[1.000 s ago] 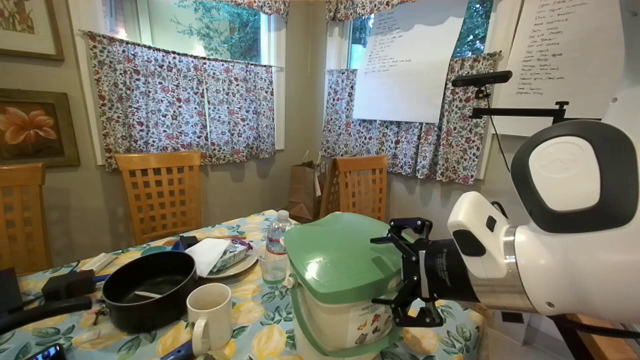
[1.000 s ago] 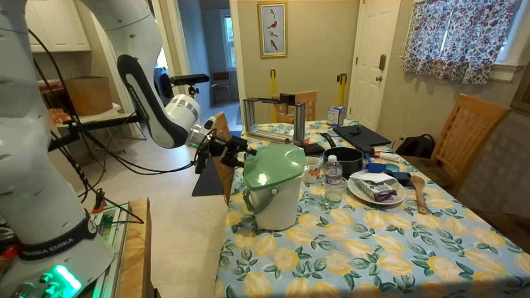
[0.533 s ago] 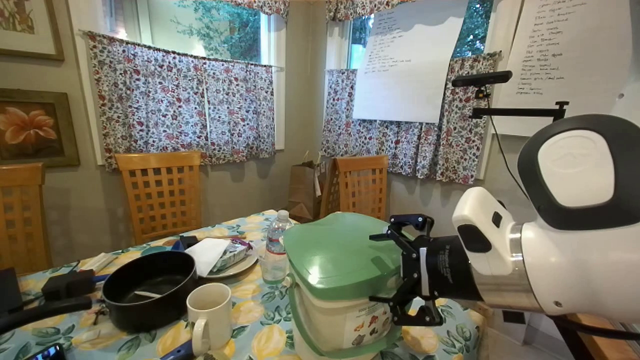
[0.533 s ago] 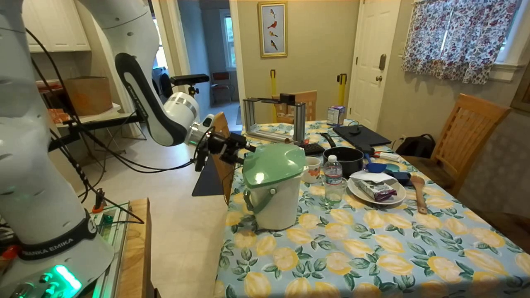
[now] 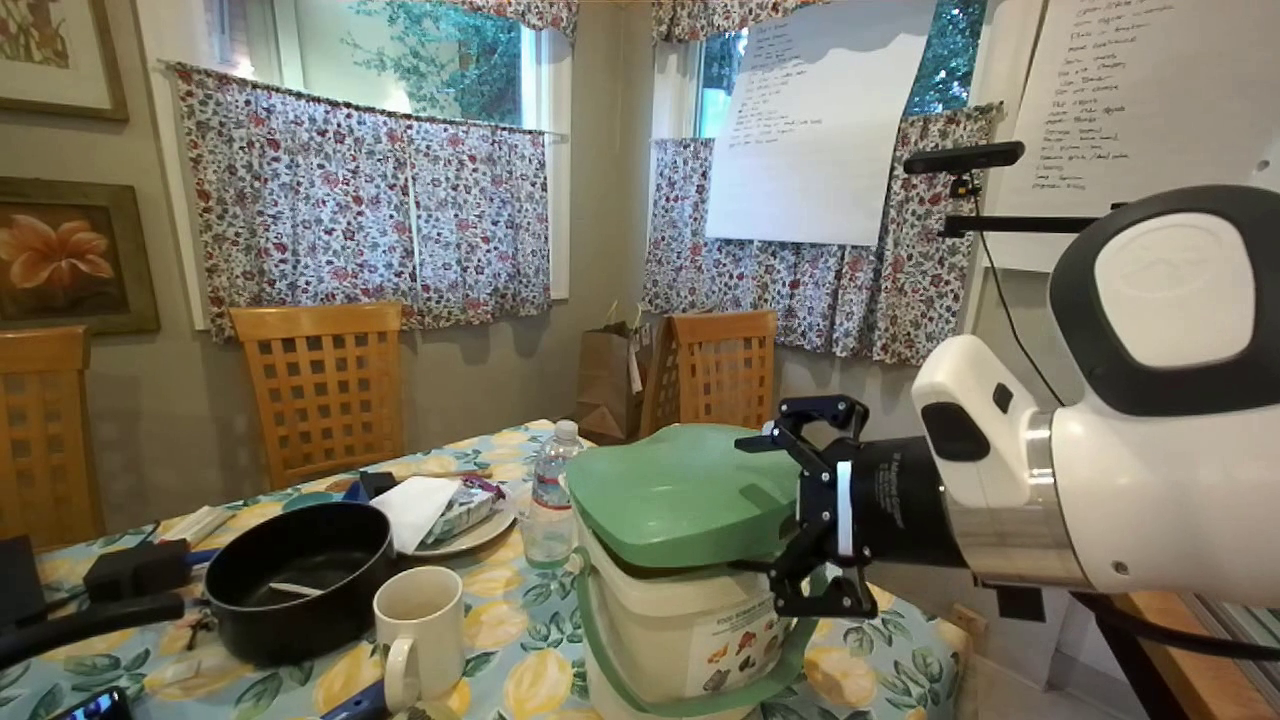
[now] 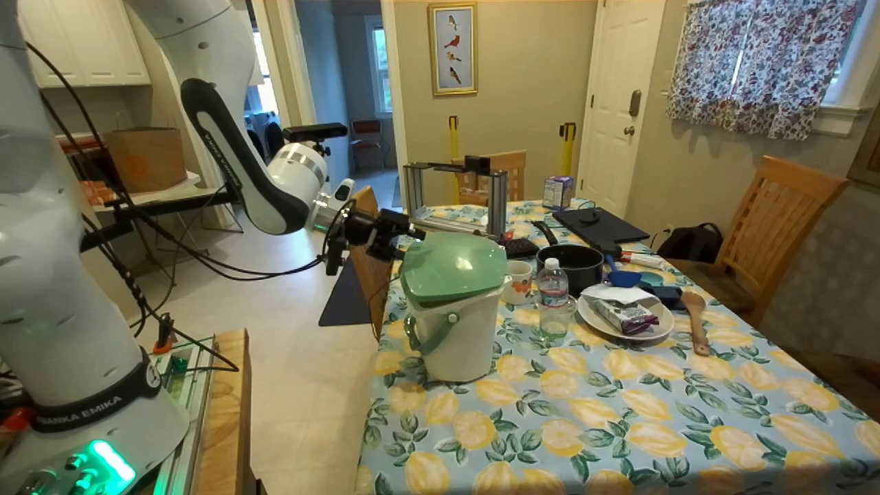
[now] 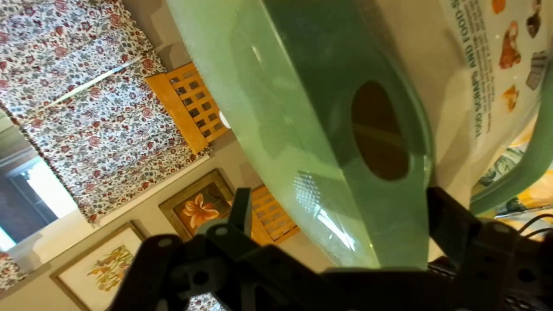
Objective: Open the trash can and rotate it 90 degrees counterclockwise
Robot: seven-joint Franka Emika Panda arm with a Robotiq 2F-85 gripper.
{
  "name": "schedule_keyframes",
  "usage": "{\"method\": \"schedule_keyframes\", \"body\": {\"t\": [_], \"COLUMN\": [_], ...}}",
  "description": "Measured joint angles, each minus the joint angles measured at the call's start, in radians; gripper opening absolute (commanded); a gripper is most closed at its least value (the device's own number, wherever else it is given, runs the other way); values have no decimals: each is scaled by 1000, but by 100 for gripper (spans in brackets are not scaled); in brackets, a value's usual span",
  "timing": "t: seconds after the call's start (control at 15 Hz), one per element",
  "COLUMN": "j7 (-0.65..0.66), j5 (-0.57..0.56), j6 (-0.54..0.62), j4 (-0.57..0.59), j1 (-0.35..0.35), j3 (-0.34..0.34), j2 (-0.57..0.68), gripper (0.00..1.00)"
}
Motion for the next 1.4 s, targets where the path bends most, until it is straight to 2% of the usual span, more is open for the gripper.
{"method": "schedule_keyframes", "body": {"t": [0.4, 0.73, 1.07, 1.4], "j7": [2, -4, -14, -7], "j5": [47, 57, 49, 6], "j6": [17, 96, 210, 309], "j4": [-44, -52, -32, 9], "j1": [-2, -5, -17, -38], "j3": [-18, -92, -187, -251], "j2": [-175, -308, -358, -360], "gripper": [100, 100, 100, 100]}}
